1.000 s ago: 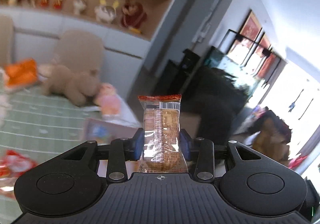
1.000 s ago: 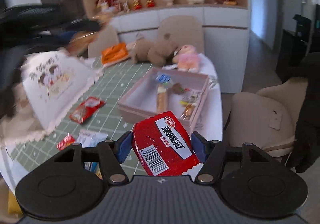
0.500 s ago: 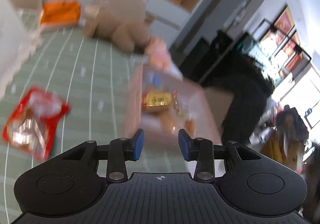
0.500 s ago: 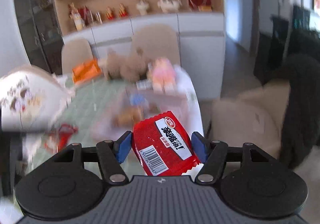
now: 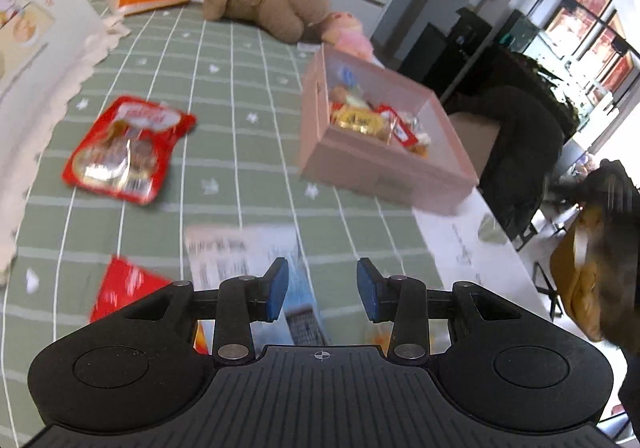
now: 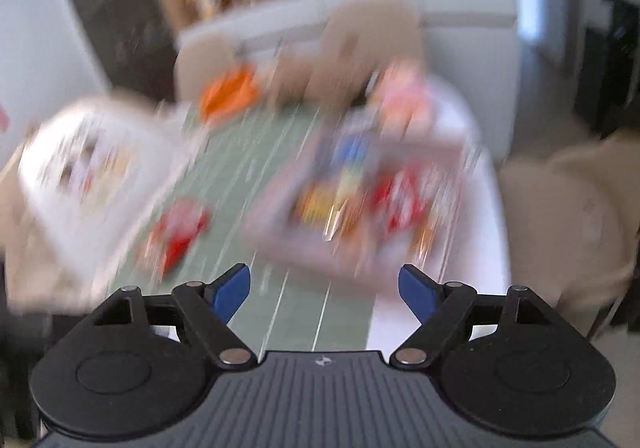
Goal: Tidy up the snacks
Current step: 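Reach both open tools toward the blue biscuit pack and round cake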
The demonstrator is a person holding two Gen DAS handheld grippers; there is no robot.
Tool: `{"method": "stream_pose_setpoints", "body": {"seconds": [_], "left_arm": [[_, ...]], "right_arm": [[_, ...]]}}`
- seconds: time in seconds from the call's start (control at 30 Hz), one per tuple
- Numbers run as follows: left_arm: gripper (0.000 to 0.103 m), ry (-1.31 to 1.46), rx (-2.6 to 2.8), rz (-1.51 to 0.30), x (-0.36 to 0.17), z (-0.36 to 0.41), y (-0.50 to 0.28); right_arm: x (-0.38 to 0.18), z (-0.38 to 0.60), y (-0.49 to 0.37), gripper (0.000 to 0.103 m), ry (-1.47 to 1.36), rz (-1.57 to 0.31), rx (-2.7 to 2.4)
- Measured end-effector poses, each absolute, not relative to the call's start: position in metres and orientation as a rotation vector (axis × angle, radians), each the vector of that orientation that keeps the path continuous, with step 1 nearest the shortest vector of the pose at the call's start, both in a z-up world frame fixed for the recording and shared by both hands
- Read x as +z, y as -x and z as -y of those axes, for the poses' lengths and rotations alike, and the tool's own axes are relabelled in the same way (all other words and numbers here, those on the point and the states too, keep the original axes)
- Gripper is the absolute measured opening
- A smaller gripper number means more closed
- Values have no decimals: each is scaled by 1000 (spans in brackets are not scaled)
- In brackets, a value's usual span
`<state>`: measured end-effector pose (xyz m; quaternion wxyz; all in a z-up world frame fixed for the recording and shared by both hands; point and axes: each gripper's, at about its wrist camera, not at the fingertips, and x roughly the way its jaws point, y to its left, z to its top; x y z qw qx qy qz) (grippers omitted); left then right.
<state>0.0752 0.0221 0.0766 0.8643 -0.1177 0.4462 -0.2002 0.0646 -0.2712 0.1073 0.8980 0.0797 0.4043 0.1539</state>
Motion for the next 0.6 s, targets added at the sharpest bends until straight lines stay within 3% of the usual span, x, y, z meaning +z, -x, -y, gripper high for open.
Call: {"method": "stream_pose_setpoints", "body": {"seconds": [0.17, 0.33, 0.6], "left_arm": [[42, 269, -380, -949, 70, -18, -45], [42, 268, -313, -968, 62, -24, -22], [42, 340, -121, -961, 63, -68, -30]], "right_arm": [[70, 236, -10, 82, -102, -959, 471], [47, 191, 25, 82, 134, -979, 590], [43, 194, -15, 82, 272, -864, 259]]}}
